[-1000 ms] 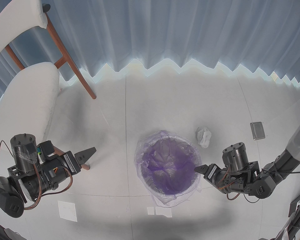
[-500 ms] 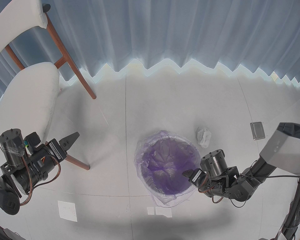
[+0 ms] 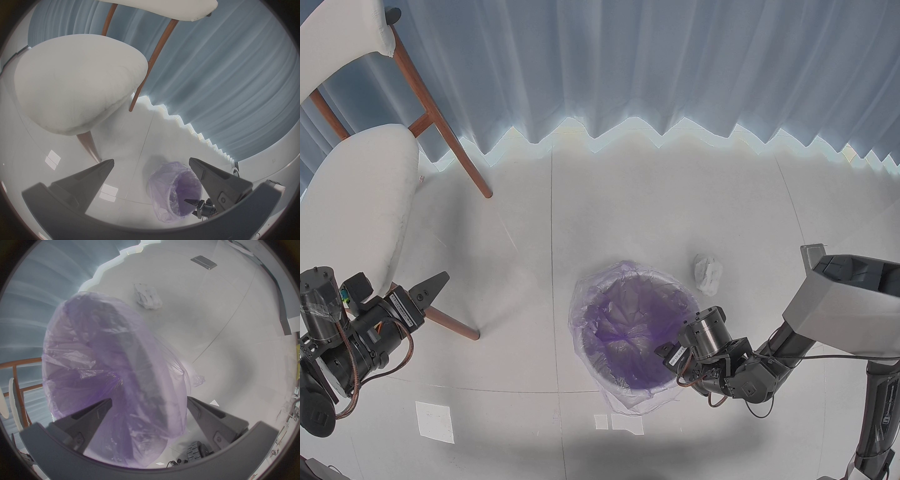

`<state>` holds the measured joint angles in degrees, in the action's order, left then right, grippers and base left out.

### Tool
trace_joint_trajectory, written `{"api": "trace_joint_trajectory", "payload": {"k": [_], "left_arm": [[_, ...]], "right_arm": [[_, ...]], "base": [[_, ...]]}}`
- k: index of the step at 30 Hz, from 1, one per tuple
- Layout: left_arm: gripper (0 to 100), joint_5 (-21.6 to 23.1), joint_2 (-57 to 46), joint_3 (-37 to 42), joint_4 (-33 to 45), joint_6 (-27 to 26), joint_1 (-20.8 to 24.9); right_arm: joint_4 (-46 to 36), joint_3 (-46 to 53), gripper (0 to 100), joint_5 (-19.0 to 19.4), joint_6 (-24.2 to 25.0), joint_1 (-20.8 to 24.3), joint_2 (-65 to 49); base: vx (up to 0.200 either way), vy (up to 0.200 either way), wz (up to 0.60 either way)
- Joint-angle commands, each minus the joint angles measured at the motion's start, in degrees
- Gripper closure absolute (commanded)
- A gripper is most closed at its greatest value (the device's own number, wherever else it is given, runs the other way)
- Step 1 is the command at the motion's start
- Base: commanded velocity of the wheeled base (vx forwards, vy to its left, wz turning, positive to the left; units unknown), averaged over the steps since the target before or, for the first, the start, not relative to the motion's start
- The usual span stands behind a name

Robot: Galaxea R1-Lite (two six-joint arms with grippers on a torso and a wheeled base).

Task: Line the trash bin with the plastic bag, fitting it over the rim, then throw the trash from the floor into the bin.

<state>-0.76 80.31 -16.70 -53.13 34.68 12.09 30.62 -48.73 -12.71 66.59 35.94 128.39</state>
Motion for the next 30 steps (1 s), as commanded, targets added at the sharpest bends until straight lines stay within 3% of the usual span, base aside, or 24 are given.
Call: {"api": "trace_joint_trajectory", "payload": {"k": [1,8,13,18,21,22,23,26,30], "left_arm": [[0,-0.04,-0.77,0.71,-0.05,-0.05,-0.58],[0,0.05,-1.21,1.14,-0.05,-0.32,-0.93],[0,0.14,-2.00,2.29,-0.05,-0.58,-1.55],[0,0.14,-2.53,3.08,-0.05,-0.58,-1.55],[0,0.14,-2.70,3.17,-0.05,-0.58,-1.55],[0,0.14,-2.70,3.17,-0.05,-0.58,-1.55],[0,0.14,-2.97,3.08,-0.05,-0.58,-1.55],[0,0.14,-3.14,3.17,-0.05,-0.58,-1.55],[0,0.32,-4.55,5.01,0.04,-0.58,-1.19]], "right_arm": [[0.05,-0.58,100,-0.12,0.30,0.01,1.69],[0.31,-1.11,100,-0.38,0.65,0.10,1.60],[0.14,-0.84,100,-1.79,-3.39,-0.34,0.72],[-0.39,-0.41,100,-0.12,-14.91,-3.33,-4.82],[-0.48,0.30,100,4.01,-22.20,-4.39,-7.37],[-0.48,0.30,100,4.01,-22.20,-4.39,-7.37],[-0.39,0.74,100,6.74,-26.95,-4.56,-8.68],[-0.21,0.56,100,9.20,-31.87,-4.65,-9.39],[0.23,0.30,100,14.47,-42.24,-5.18,-9.65]], "base": [[0.000,0.000,0.00],[0.000,0.000,0.00],[0.000,0.000,0.00],[0.000,0.000,0.00],[0.000,0.000,0.00],[0.000,0.000,0.00],[0.000,0.000,0.00],[0.000,0.000,0.00],[0.000,0.000,0.00]]}}
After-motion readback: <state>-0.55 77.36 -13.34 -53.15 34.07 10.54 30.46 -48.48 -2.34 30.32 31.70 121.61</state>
